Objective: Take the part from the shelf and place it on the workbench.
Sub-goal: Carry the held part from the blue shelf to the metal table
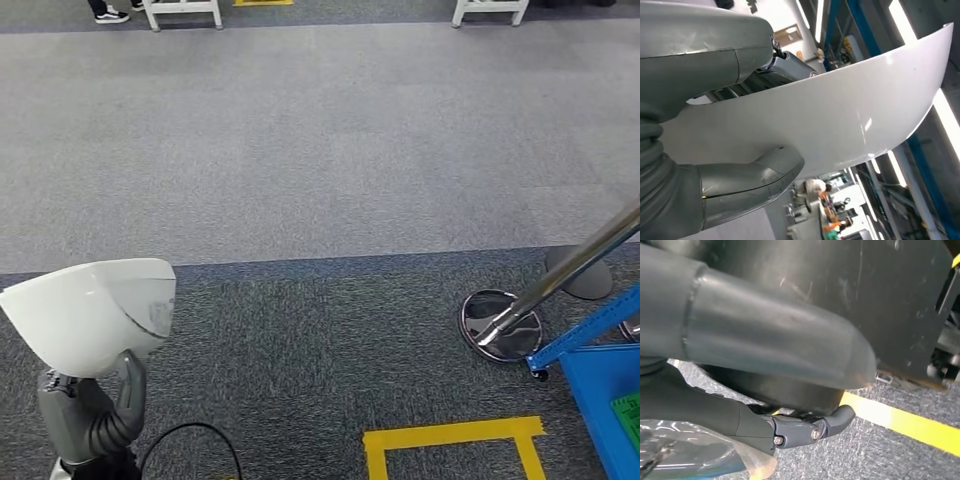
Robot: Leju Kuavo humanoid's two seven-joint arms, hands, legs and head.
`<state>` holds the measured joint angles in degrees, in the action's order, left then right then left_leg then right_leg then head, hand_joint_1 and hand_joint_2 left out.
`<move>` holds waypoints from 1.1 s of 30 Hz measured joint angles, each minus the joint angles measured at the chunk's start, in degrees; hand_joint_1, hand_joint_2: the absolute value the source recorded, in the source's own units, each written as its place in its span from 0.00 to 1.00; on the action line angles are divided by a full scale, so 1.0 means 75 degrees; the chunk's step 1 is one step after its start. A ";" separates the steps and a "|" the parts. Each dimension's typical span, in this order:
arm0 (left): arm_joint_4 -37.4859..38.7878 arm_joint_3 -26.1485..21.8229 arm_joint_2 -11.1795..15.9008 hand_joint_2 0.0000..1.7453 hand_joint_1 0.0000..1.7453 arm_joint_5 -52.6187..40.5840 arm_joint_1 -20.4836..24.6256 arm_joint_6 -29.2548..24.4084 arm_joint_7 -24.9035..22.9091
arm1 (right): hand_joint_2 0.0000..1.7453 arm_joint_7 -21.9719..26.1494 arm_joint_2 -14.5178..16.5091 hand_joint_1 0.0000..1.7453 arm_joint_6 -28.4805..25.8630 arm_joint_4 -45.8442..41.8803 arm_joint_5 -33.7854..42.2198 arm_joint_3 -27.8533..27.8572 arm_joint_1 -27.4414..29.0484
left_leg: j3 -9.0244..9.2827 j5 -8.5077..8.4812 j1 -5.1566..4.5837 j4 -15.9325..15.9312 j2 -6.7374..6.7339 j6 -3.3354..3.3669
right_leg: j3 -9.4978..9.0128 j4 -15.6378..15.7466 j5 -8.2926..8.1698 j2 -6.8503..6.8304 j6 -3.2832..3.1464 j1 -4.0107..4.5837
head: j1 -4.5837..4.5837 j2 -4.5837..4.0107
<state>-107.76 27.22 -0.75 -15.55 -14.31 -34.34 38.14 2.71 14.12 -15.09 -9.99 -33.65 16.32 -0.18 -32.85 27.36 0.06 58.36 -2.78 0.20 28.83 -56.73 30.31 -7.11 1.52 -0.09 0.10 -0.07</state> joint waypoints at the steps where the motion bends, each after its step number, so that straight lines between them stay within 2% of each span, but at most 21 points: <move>1: -0.0009 -0.0009 0.0000 1.00 1.00 -0.0012 -0.0028 -0.0017 -0.0016 | 0.00 -0.0001 0.0000 0.00 -0.0002 -0.0002 -0.0002 -0.0002 -0.0011 | -0.0001 -0.0009 0.0004 -0.0012 0.0080 0.0042 | -0.0016 -0.0028 0.0046 0.0054 0.0045 -0.0017 | -0.0001 0.0000; 3: -0.0034 -0.0024 -0.0006 1.00 1.00 -0.0030 -0.0054 -0.0053 -0.0034 | 0.00 -0.0004 0.0000 0.00 -0.0012 -0.0007 0.0004 -0.0002 -0.0020 | 0.0005 -0.0038 0.0030 -0.0038 0.0239 0.0120 | 0.0146 -0.0406 0.0320 0.0437 0.0112 -0.0052 | -0.0023 0.0001; 5: -0.0059 -0.0046 -0.0009 1.00 1.00 -0.0094 -0.0082 -0.0105 -0.0077 | 0.00 -0.0001 -0.0003 0.00 -0.0031 -0.0008 0.0009 -0.0002 -0.0008 | -0.0003 -0.0049 0.0035 -0.0039 0.0399 0.0168 | 0.0626 -0.1364 0.0783 0.0832 0.0122 -0.0062 | -0.0055 0.0001; 6: -0.0067 -0.0058 -0.0009 1.00 1.00 -0.0136 -0.0112 -0.0135 -0.0106 | 0.00 0.0001 -0.0004 0.00 -0.0037 -0.0008 0.0009 -0.0001 0.0002 | -0.0006 -0.0050 0.0027 -0.0037 0.0490 0.0182 | 0.0889 -0.1849 0.0940 0.0890 0.0111 -0.0058 | -0.0061 0.0001; 7: -0.0079 -0.0069 -0.0007 1.00 1.00 -0.0178 -0.0152 -0.0170 -0.0133 | 0.00 0.0003 -0.0006 0.00 -0.0036 -0.0008 0.0001 -0.0001 0.0009 | -0.0005 -0.0049 0.0018 -0.0034 0.0591 0.0188 | 0.1073 -0.2136 0.0958 0.0917 0.0094 -0.0055 | -0.0062 0.0001; 8: -0.0093 -0.0077 -0.0004 1.00 1.00 -0.0208 -0.0190 -0.0199 -0.0152 | 0.00 0.0002 -0.0006 0.00 -0.0028 -0.0008 -0.0015 -0.0002 0.0014 | 0.0000 -0.0048 0.0013 -0.0031 0.0701 0.0189 | 0.1125 -0.2127 0.0818 0.0939 0.0071 -0.0054 | -0.0062 0.0001; 9: -0.0111 -0.0085 -0.0001 1.00 1.00 -0.0227 -0.0222 -0.0227 -0.0161 | 0.00 -0.0001 -0.0006 0.00 -0.0013 -0.0008 -0.0036 -0.0003 0.0016 | 0.0007 -0.0048 0.0011 -0.0028 0.0819 0.0189 | 0.1051 -0.1848 0.0554 0.0982 0.0044 -0.0056 | -0.0062 0.0000; 11: -0.0160 -0.0098 0.0001 1.00 1.00 -0.0250 -0.0262 -0.0276 -0.0171 | 0.00 -0.0010 -0.0007 0.00 0.0017 -0.0007 -0.0078 -0.0007 0.0015 | 0.0008 -0.0041 0.0009 -0.0014 0.1039 0.0172 | 0.0690 -0.0880 -0.0007 0.1311 -0.0010 -0.0075 | -0.0061 -0.0001; 13: -0.0210 -0.0110 0.0003 1.00 1.00 -0.0255 -0.0291 -0.0317 -0.0179 | 0.00 -0.0019 -0.0010 0.00 0.0044 -0.0007 -0.0106 -0.0012 0.0007 | -0.0037 -0.0044 0.0024 0.0008 0.1232 0.0108 | 0.0394 -0.0252 -0.0179 0.1613 -0.0033 -0.0089 | -0.0057 -0.0001; 14: -0.0232 -0.0115 0.0005 1.00 1.00 -0.0257 -0.0313 -0.0334 -0.0184 | 0.00 -0.0026 -0.0011 0.00 0.0057 -0.0007 -0.0120 -0.0017 0.0002 | -0.0064 -0.0058 0.0038 0.0009 0.1318 0.0056 | 0.0338 -0.0177 -0.0143 0.1640 -0.0044 -0.0083 | -0.0056 -0.0001; 15: -0.0254 -0.0118 0.0008 1.00 1.00 -0.0259 -0.0343 -0.0347 -0.0189 | 0.00 -0.0032 -0.0012 0.00 0.0070 -0.0007 -0.0136 -0.0025 -0.0003 | -0.0091 -0.0079 0.0058 0.0000 0.1411 0.0001 | 0.0294 -0.0136 -0.0141 0.1562 -0.0062 -0.0075 | -0.0057 0.0000; 16: -0.0275 -0.0120 0.0011 1.00 1.00 -0.0261 -0.0379 -0.0358 -0.0197 | 0.00 -0.0039 -0.0011 0.00 0.0082 -0.0008 -0.0155 -0.0039 -0.0010 | -0.0108 -0.0074 0.0068 0.0012 0.1395 -0.0043 | 0.0279 -0.0113 -0.0160 0.1468 -0.0099 -0.0075 | -0.0052 0.0000; 18: -0.0307 -0.0122 0.0017 1.00 1.00 -0.0264 -0.0412 -0.0383 -0.0214 | 0.00 -0.0042 -0.0009 0.00 0.0095 -0.0008 -0.0188 -0.0066 -0.0006 | -0.0255 0.0139 0.0044 0.0324 0.1046 -0.0108 | 0.0237 -0.0052 -0.0188 0.1243 -0.0177 -0.0086 | -0.0027 0.0000; 20: -0.0320 -0.0123 0.0022 1.00 1.00 -0.0264 -0.0416 -0.0410 -0.0247 | 0.00 -0.0052 -0.0009 0.00 0.0099 -0.0008 -0.0212 -0.0082 0.0013 | -0.0636 0.0603 0.0036 0.1173 0.0605 -0.0154 | 0.0208 -0.0034 -0.0170 0.0992 -0.0232 -0.0067 | -0.0006 0.0000; 22: -0.0320 -0.0125 0.0033 1.00 1.00 -0.0262 -0.0440 -0.0432 -0.0275 | 0.00 -0.0064 -0.0009 0.00 0.0103 -0.0008 -0.0227 -0.0101 0.0023 | -0.0991 0.0892 0.0051 0.1967 0.0483 -0.0189 | 0.0193 -0.0039 -0.0138 0.0731 -0.0255 -0.0047 | -0.0006 0.0000; 23: -0.0320 -0.0125 0.0039 1.00 1.00 -0.0262 -0.0454 -0.0441 -0.0278 | 0.00 -0.0066 -0.0009 0.00 0.0105 -0.0008 -0.0233 -0.0117 0.0024 | -0.1012 0.0845 0.0055 0.2041 0.0458 -0.0196 | 0.0182 -0.0041 -0.0121 0.0611 -0.0254 -0.0044 | -0.0006 0.0000; 25: -0.0321 -0.0126 0.0047 1.00 1.00 -0.0263 -0.0470 -0.0452 -0.0283 | 0.00 -0.0067 -0.0009 0.00 0.0111 -0.0008 -0.0243 -0.0145 0.0019 | -0.0622 0.0399 0.0053 0.1340 0.0320 -0.0184 | 0.0130 -0.0042 -0.0081 0.0395 -0.0233 -0.0041 | -0.0006 -0.0001; 27: -0.0322 -0.0126 0.0048 1.00 1.00 -0.0262 -0.0470 -0.0463 -0.0283 | 0.00 -0.0067 -0.0009 0.00 0.0120 -0.0008 -0.0254 -0.0164 0.0017 | -0.0110 0.0064 0.0006 0.0385 -0.0021 -0.0120 | 0.0079 -0.0048 -0.0025 0.0227 -0.0177 -0.0011 | -0.0006 0.0000; 29: -0.0323 -0.0135 0.0054 1.00 1.00 -0.0245 -0.0473 -0.0503 -0.0294 | 0.00 -0.0069 -0.0009 0.00 0.0150 -0.0008 -0.0301 -0.0184 0.0003 | 0.0053 0.0043 -0.0051 0.0032 -0.0168 -0.0023 | 0.0036 -0.0050 0.0022 0.0083 -0.0109 0.0024 | -0.0012 0.0000; 31: -0.0323 -0.0177 0.0071 1.00 1.00 -0.0156 -0.0489 -0.0571 -0.0306 | 0.00 -0.0077 -0.0009 0.00 0.0200 -0.0009 -0.0398 -0.0213 -0.0029 | 0.0040 0.0020 -0.0052 -0.0013 -0.0001 0.0073 | -0.0015 -0.0040 0.0061 -0.0027 -0.0033 0.0021 | -0.0013 0.0000; 33: -0.0323 -0.0269 0.0096 1.00 1.00 0.0048 -0.0498 -0.0619 -0.0294 | 0.00 -0.0073 -0.0012 0.00 0.0235 -0.0010 -0.0500 -0.0271 -0.0049 | 0.0051 -0.0023 -0.0017 -0.0062 0.0164 0.0157 | 0.0073 -0.0276 0.0263 0.0276 0.0053 -0.0003 | -0.0045 0.0000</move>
<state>-110.18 25.20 -0.03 -15.19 -18.04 -38.98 35.94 2.16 14.03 -13.33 -10.07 -37.40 14.29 -0.55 -32.47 27.18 -0.07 57.89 -1.55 1.38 29.38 -58.80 32.28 -5.04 1.92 -0.11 -0.24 -0.07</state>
